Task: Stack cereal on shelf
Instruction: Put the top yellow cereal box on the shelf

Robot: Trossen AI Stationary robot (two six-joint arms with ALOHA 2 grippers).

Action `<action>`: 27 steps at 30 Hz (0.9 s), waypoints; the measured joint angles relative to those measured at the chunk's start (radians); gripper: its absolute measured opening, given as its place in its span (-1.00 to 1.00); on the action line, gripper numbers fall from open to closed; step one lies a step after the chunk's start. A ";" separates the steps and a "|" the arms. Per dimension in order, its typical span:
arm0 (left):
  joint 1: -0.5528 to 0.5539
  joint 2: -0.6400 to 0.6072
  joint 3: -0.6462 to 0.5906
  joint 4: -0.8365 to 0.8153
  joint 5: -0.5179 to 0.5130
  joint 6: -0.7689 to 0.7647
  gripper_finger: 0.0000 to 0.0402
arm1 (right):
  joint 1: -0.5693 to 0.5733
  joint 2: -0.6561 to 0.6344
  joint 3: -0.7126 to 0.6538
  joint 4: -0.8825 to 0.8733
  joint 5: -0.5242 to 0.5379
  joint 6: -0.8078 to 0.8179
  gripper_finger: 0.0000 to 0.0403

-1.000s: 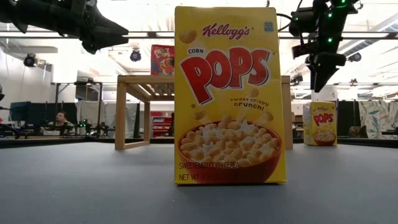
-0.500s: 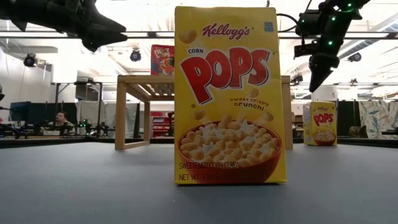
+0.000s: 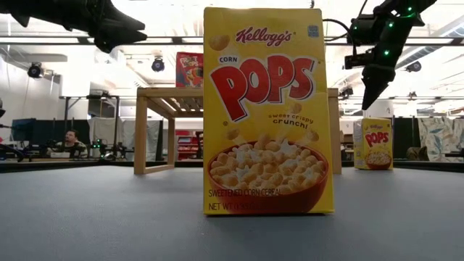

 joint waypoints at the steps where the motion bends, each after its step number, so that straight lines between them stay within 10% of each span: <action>1: 0.000 0.000 -0.001 -0.003 0.000 0.000 -0.01 | 0.000 0.003 -0.001 -0.001 0.000 -0.002 0.45; 27: 0.000 0.005 -0.007 -0.058 0.000 0.028 -0.01 | 0.000 0.135 0.029 -0.001 0.011 -0.079 0.45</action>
